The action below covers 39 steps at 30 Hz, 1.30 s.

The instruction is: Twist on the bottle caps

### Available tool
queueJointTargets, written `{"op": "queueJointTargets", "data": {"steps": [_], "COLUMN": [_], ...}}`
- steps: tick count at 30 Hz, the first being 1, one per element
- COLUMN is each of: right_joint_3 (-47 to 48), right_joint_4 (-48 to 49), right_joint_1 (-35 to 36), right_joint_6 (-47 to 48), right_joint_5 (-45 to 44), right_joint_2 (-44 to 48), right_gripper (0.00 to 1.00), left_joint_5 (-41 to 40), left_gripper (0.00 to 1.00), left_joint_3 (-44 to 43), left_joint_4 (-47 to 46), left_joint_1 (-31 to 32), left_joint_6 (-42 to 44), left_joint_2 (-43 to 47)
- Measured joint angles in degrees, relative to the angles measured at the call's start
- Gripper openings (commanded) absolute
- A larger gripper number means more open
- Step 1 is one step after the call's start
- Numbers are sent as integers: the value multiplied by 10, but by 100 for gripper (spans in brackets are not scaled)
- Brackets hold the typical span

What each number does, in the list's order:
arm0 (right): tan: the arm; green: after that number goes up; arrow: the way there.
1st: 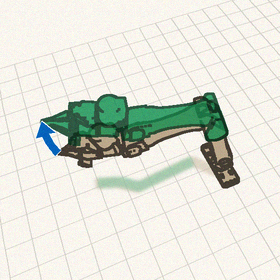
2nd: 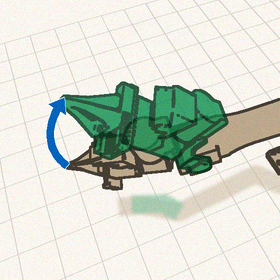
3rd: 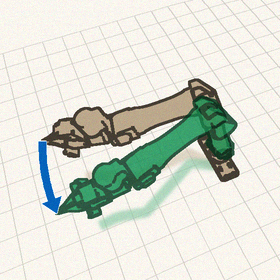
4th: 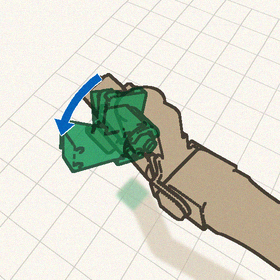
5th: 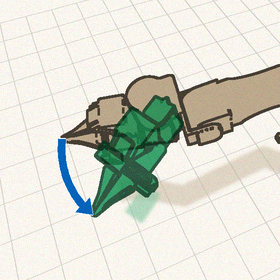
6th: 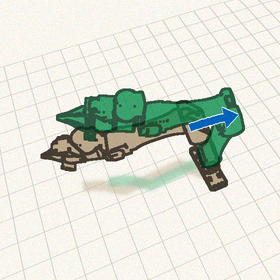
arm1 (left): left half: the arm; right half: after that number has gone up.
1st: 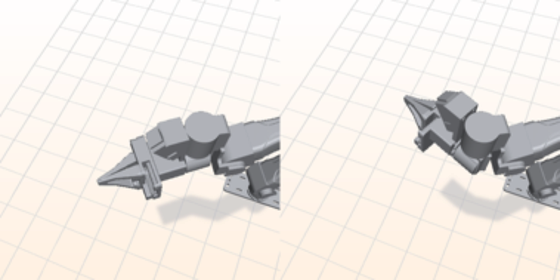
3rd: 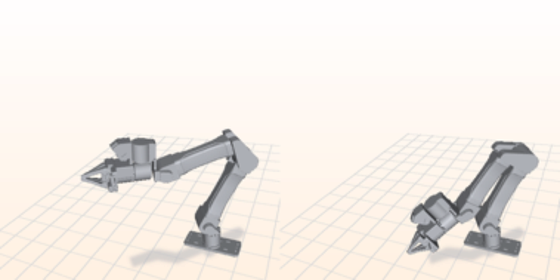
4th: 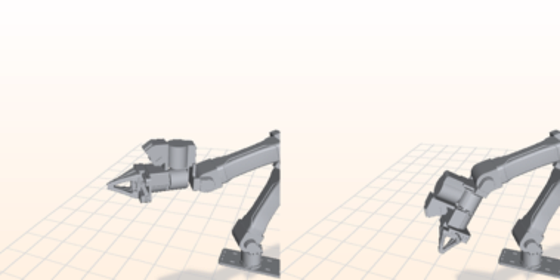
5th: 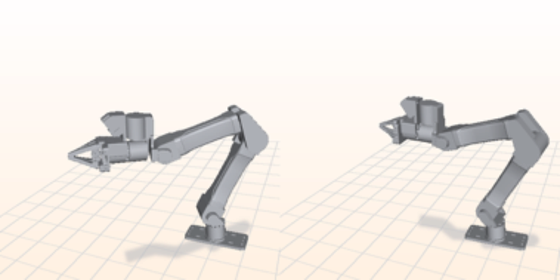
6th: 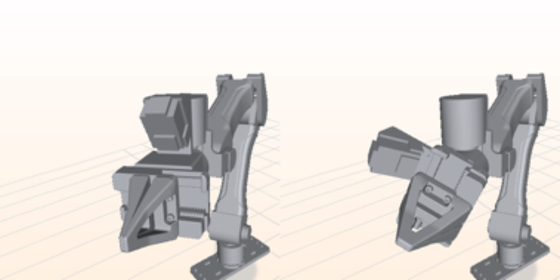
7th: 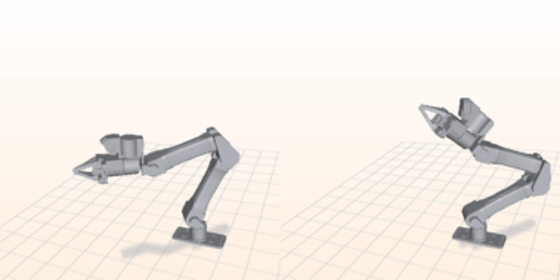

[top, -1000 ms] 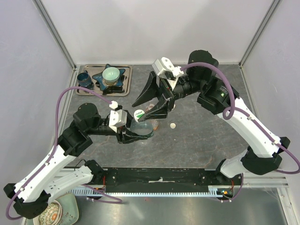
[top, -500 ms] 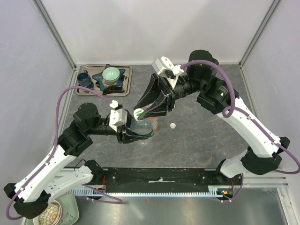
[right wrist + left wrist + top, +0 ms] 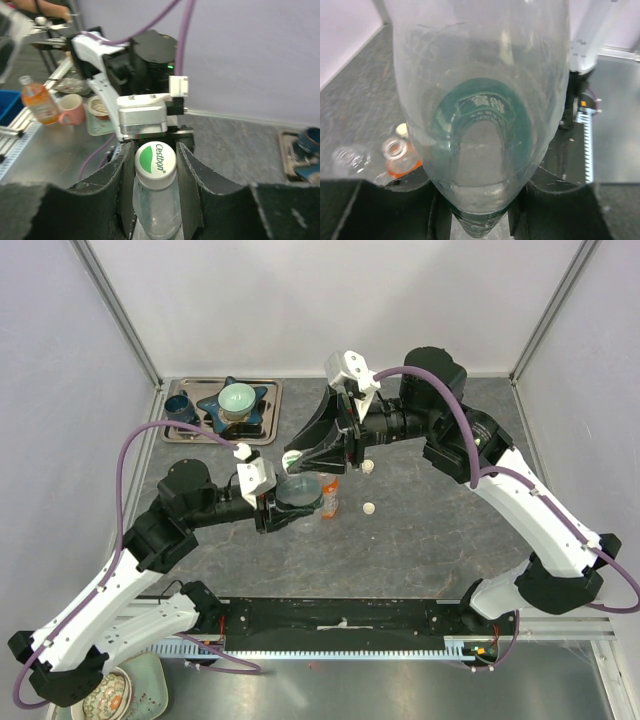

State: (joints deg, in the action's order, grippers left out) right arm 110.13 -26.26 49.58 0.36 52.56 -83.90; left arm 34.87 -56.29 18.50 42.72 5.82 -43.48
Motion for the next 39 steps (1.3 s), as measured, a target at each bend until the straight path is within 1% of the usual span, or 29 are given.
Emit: {"op": "queueJointTargets", "data": {"steps": [1, 4, 6, 9, 11, 15, 16, 18, 19, 21, 22, 23, 24, 25, 27, 28, 29, 30, 31, 33, 36, 39], "right_joint_3": [-1, -11, -17, -19, -15, 13, 20, 43, 56, 77, 87, 95, 102, 108, 107, 95, 75, 54, 38, 28, 28, 28], "right_joint_4": [-5, -15, -22, -31, -36, -53, -57, -73, -83, -100, -110, -119, -129, -138, -146, -136, -122, -108, -100, -93, -67, -52], "right_joint_1": [0, 4, 17, 56, 89, 145, 154, 179, 188, 201, 207, 210, 212, 212, 208, 205, 203, 203, 203, 203, 203, 203], "right_joint_6": [4, 9, 9, 11, 10, -6, -9, -21, -26, -35, -40, -46, -50, -52, -60, -65, -70, -72, -73, -72, -64, -43], "right_joint_5": [-23, -94, -159, -278, -373, -552, -582, -666, -700, -756, -779, -796, -806, -812, -803, -788, -769, -751, -733, -698, -623, -529], "right_joint_2": [1, 6, 9, 8, 4, -22, -30, -50, -62, -80, -88, -94, -97, -99, -94, -83, -68, -49, -29, 5, 59, 106], "right_gripper": [0, 0, 0, 0, 0, 0, 2, 11, 24, 37, 50, 55, 61, 71, 80, 88, 91, 96, 98, 98, 98, 98], "left_joint_5": [-23, -86, -127, -179, -204, -257, -264, -278, -281, -287, -287, -286, -281, -269, -232, -211, -188, -165, -145, -111, -65, -3], "left_gripper": [2, 2, 2, 2, 2, 2, 2, 2, 2, 2, 2, 2, 2, 2, 2, 2, 2, 2, 2, 2, 2, 2], "left_joint_3": [0, 1, 4, 8, 10, 15, 16, 21, 23, 28, 31, 33, 36, 36, 36, 36, 36, 36, 36, 36, 36, 36], "left_joint_4": [2, 12, 17, 24, 24, 24, 24, 24, 24, 25, 24, 25, 24, 21, 13, 6, 1, -3, -7, -13, -15, -15], "left_joint_1": [0, 0, 0, -2, -2, -4, -6, -8, -9, -10, -12, -12, -12, -12, -11, -11, -10, -9, -9, -9, -9, -9], "left_joint_6": [0, 1, 1, 2, 3, 2, 2, 1, 1, -1, -2, -3, -3, -3, -2, -2, -2, -2, -2, -2, -3, -6], "left_joint_2": [0, -1, -1, -2, -2, -1, -1, -1, -1, -1, -1, -1, -1, -1, 3, 6, 9, 13, 17, 21, 23, 21]}}
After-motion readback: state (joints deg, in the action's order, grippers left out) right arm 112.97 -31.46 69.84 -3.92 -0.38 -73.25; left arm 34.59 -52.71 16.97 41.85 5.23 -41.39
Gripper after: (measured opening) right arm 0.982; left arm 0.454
